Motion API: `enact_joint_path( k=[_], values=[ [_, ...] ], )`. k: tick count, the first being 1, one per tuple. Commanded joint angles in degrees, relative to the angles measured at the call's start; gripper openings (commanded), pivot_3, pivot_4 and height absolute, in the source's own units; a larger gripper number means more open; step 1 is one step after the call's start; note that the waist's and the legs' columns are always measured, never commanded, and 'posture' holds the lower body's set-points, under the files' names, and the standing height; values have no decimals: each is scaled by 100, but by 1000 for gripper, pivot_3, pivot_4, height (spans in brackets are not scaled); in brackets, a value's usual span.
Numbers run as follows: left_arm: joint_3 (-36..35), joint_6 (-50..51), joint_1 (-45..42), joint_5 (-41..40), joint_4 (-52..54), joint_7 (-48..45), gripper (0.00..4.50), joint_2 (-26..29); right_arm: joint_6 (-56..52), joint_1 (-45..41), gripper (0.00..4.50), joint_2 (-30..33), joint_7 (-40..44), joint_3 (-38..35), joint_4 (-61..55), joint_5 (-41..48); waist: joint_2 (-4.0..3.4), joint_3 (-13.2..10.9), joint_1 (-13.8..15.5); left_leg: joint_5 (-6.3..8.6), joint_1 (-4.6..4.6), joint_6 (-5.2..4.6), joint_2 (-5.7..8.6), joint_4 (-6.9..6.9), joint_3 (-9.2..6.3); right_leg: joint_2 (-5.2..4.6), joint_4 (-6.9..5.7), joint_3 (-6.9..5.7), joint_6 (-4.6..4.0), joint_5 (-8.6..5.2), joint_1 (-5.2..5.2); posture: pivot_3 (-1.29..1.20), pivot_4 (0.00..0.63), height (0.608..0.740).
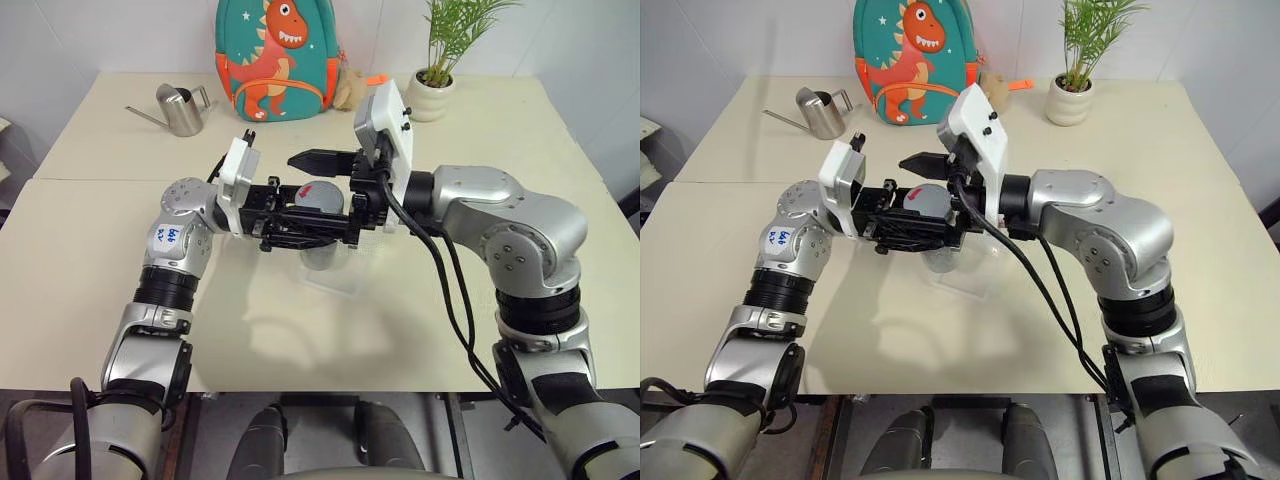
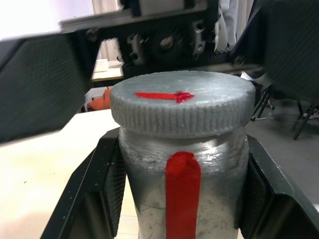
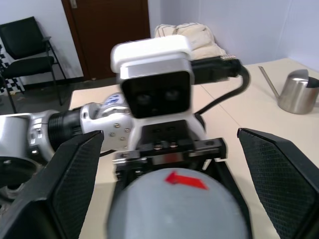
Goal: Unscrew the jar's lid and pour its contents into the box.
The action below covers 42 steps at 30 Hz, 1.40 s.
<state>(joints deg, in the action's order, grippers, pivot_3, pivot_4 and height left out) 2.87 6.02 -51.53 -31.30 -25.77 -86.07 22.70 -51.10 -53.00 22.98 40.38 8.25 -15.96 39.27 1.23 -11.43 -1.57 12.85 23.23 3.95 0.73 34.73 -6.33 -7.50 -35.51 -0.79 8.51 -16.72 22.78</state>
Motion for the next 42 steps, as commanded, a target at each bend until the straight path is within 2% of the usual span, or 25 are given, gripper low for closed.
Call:
enact_joint_path(
  k=[1,25,42],
  values=[
    [-57,-84,-133,-65,70,-511,2420,12,239,-95,4500,-13,96,29,-10,-175,0,0,-1,0,0,0,0,0,0,0,0,0,0,0,0,0,150,740],
    [-74,-104,-103,-57,52,-484,2420,42,-77,146,4500,645,234,-332,-515,-70,0,0,0,0,0,0,0,1,0,0,0,0,0,0,0,0,150,740],
    [-89,-148,-121,-44,-31,-482,2420,64,-252,159,4500,770,336,-375,-775,175,0,0,3,0,0,0,0,0,0,0,2,0,0,0,0,0,150,740]
  ],
)
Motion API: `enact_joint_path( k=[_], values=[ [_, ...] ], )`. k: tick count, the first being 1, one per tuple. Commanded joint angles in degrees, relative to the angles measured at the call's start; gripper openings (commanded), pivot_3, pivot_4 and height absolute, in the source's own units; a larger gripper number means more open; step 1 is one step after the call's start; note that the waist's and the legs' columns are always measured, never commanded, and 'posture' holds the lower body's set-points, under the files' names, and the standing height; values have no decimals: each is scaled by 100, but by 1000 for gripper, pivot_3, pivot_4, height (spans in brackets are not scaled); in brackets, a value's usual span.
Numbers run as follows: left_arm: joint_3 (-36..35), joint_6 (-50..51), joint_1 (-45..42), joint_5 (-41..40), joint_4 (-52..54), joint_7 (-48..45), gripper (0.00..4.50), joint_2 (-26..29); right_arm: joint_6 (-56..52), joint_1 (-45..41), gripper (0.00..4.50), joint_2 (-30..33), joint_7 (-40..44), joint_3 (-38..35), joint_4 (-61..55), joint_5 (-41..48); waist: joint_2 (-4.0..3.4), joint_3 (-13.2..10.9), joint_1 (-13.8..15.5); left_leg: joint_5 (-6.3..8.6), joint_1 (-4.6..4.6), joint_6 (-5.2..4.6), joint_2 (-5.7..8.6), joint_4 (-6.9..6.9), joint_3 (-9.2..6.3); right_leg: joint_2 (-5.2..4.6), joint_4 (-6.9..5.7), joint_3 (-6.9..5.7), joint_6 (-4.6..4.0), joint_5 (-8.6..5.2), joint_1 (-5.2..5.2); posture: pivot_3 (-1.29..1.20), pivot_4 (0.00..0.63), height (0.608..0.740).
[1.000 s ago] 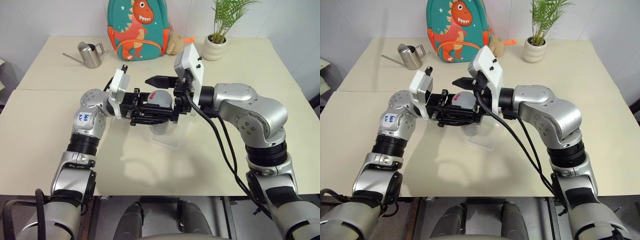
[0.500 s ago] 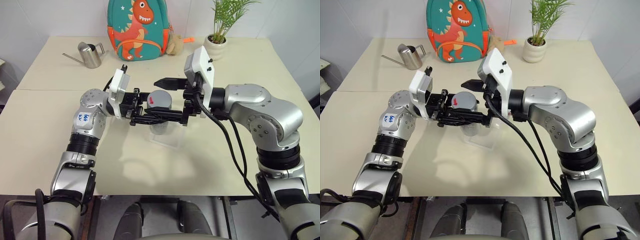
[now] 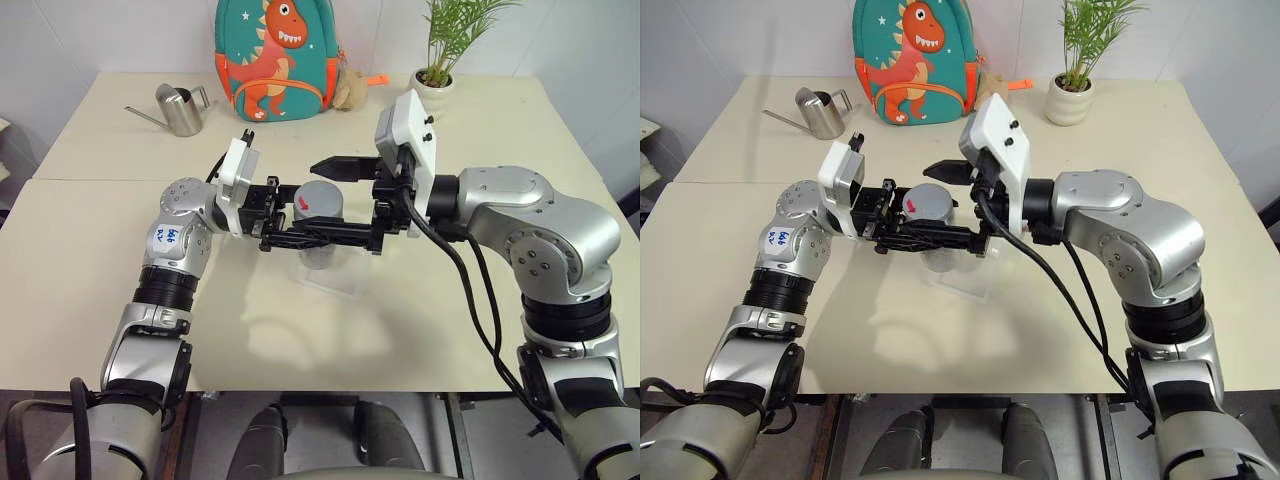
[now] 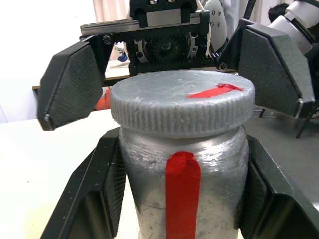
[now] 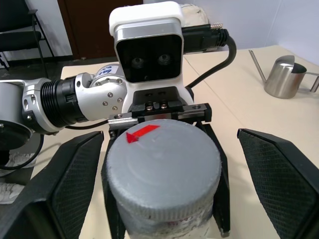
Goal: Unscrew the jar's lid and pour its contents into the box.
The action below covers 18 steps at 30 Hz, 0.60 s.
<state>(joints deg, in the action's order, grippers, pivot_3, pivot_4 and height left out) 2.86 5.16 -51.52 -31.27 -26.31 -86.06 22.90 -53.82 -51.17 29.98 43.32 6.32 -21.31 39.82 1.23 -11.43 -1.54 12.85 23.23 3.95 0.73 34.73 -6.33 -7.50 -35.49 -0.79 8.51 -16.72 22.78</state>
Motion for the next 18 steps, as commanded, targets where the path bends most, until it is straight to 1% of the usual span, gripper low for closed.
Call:
enact_joint_path(
  k=[1,18],
  values=[
    [-87,-65,-123,-46,18,-483,2420,46,13,-27,4500,81,42,-189,-247,126,0,0,-1,0,0,0,0,0,0,0,0,0,0,0,0,0,150,740],
    [-91,-123,-174,-44,-94,-518,2420,54,-145,-307,4500,355,75,-156,-234,154,0,0,-2,0,0,0,0,0,0,0,0,0,0,0,0,0,150,740]
  ],
)
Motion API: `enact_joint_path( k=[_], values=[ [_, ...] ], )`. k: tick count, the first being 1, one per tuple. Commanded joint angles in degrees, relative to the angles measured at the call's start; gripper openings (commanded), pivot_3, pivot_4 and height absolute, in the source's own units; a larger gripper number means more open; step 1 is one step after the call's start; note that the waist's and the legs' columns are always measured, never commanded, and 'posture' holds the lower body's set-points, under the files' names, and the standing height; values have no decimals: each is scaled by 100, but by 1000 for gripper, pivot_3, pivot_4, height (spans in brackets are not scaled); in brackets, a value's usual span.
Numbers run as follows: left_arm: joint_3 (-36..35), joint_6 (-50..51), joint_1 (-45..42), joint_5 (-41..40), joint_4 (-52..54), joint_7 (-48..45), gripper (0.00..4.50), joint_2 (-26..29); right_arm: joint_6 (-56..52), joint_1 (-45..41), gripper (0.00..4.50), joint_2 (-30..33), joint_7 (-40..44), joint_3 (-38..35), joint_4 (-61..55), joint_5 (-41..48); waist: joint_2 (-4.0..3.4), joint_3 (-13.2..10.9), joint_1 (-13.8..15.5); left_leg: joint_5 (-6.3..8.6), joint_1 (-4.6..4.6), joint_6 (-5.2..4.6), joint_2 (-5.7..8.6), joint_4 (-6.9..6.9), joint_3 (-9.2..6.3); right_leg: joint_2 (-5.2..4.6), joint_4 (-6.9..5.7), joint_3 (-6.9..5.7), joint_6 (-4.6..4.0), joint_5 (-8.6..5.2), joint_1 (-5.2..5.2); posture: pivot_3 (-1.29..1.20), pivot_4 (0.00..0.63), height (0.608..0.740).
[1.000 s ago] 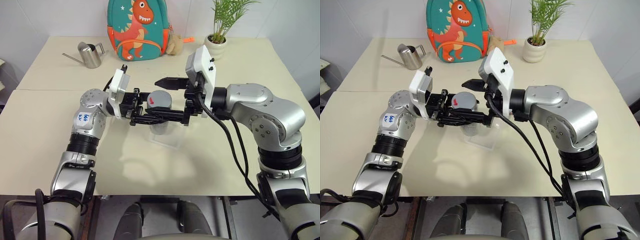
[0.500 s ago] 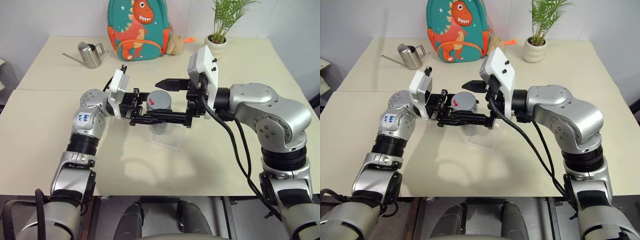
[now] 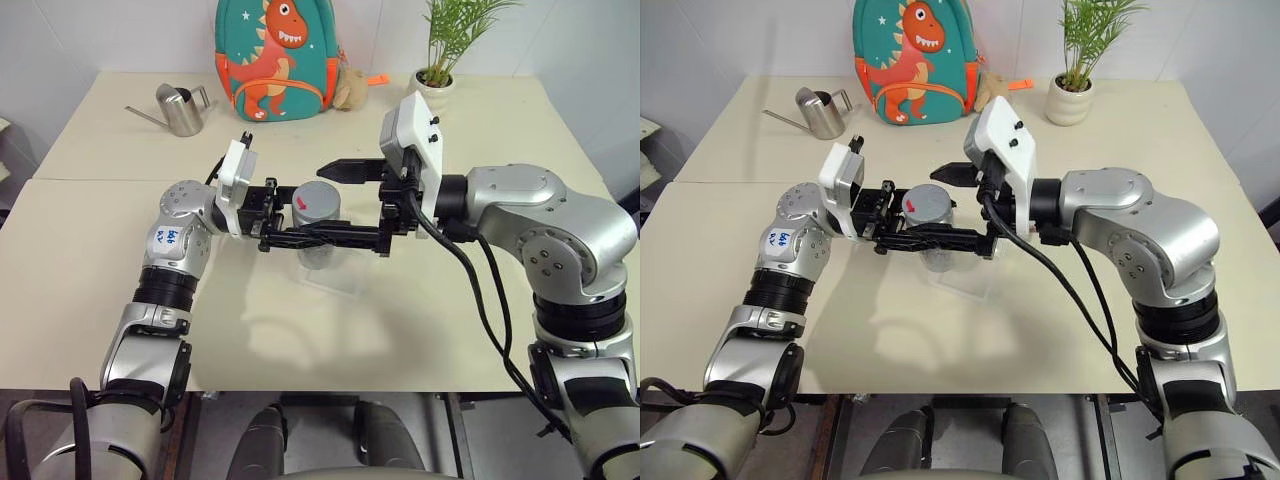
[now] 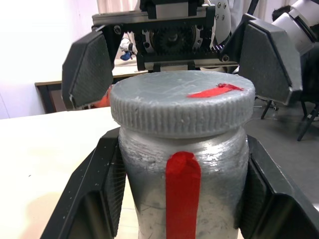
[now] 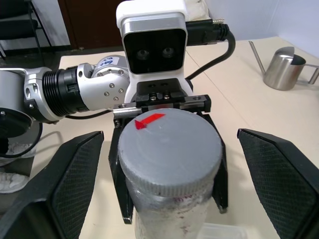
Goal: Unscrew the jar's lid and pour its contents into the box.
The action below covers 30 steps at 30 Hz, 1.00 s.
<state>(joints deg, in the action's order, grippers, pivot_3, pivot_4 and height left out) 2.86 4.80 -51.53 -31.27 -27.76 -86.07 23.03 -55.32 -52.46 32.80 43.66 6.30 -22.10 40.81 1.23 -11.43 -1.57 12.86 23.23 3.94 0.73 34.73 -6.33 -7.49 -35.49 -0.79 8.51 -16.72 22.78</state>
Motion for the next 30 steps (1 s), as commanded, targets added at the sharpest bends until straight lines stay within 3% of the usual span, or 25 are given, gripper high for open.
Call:
enact_joint_path(
  k=[1,16,18,30],
  values=[
    [-91,-87,-172,-46,55,-514,2420,40,-1,-192,4500,84,45,-148,-152,52,0,0,2,0,0,0,0,0,0,0,0,0,0,0,0,0,150,740],
    [-75,-80,-129,-50,147,-472,2420,20,-41,-176,4500,11,43,-2,-220,26,0,0,3,0,0,0,0,0,0,0,0,0,0,0,0,0,150,740],
    [-73,-76,-121,-52,166,-466,2420,21,-42,-176,4008,6,48,1,-227,31,0,0,3,0,0,0,0,0,0,0,0,0,0,0,0,0,150,740],
    [-74,-63,-123,-58,185,-457,2420,21,18,-190,4008,9,126,151,-207,-78,0,0,3,0,0,0,0,0,0,0,0,0,0,0,0,0,150,740]
  ],
)
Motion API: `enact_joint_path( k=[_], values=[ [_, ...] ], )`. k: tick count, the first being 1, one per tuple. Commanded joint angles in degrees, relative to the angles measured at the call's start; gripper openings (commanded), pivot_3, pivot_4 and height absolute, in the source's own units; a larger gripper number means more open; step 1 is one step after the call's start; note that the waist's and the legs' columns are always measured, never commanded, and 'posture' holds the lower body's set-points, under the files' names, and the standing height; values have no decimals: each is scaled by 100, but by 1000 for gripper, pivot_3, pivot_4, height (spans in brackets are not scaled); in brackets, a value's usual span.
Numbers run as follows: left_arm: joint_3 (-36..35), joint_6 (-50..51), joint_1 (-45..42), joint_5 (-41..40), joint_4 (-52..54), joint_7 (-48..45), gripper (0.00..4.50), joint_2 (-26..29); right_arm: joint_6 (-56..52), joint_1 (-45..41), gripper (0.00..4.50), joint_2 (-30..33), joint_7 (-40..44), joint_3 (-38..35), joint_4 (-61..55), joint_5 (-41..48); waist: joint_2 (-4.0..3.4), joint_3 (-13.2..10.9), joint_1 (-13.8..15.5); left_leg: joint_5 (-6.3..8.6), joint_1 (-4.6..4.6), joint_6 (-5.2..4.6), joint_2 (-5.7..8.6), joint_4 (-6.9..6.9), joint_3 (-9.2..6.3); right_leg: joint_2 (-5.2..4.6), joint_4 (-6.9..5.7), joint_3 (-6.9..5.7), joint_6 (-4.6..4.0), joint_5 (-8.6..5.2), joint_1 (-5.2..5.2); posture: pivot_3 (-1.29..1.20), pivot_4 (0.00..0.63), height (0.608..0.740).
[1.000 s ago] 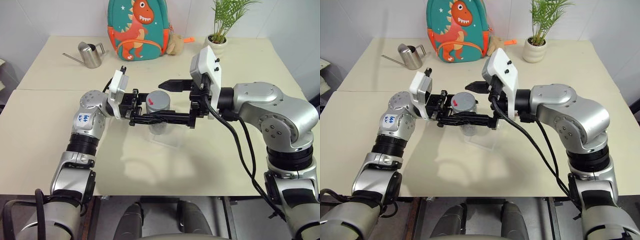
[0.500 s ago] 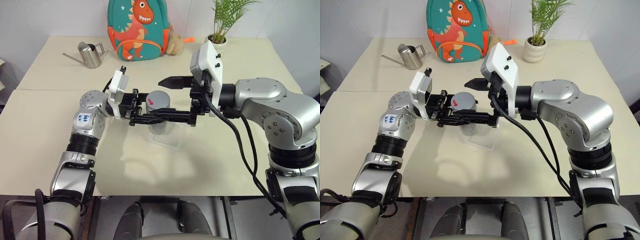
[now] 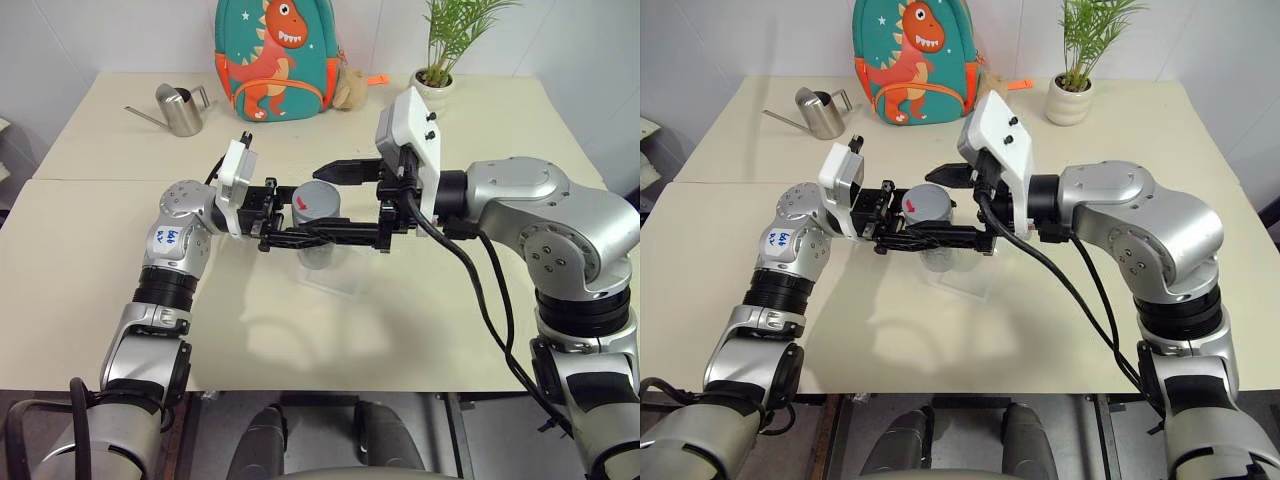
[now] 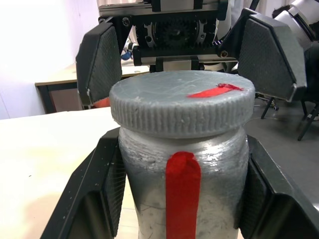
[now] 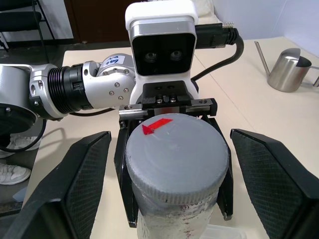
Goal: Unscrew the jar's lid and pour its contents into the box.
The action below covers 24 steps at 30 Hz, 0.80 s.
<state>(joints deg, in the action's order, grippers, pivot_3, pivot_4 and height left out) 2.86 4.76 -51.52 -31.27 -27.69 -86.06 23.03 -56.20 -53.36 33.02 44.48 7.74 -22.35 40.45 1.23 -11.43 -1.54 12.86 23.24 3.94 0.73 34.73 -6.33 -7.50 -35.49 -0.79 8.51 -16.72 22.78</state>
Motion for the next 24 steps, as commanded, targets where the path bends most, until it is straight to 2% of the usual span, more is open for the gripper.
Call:
enact_joint_path(
  k=[1,6,10,24],
  values=[
    [-75,-58,-126,-59,176,-458,2420,21,113,-104,4008,-13,50,18,-176,-51,0,0,-1,0,0,0,0,0,0,0,0,0,0,0,0,0,150,740],
    [-78,-56,-116,-62,187,-452,2420,23,115,-148,4008,-28,54,-3,-150,-37,0,0,2,0,0,0,0,0,0,0,0,0,0,0,0,0,150,740],
    [-82,-56,-117,-60,183,-442,2420,24,128,-166,3179,-28,76,-27,-129,-45,0,0,0,0,0,0,0,0,0,0,0,0,0,0,0,0,150,740],
    [-94,-74,-106,-52,142,-450,2420,32,124,-223,3179,-68,97,-132,-99,1,0,0,1,0,0,0,0,0,0,0,0,0,0,0,0,0,150,740]
  ],
)
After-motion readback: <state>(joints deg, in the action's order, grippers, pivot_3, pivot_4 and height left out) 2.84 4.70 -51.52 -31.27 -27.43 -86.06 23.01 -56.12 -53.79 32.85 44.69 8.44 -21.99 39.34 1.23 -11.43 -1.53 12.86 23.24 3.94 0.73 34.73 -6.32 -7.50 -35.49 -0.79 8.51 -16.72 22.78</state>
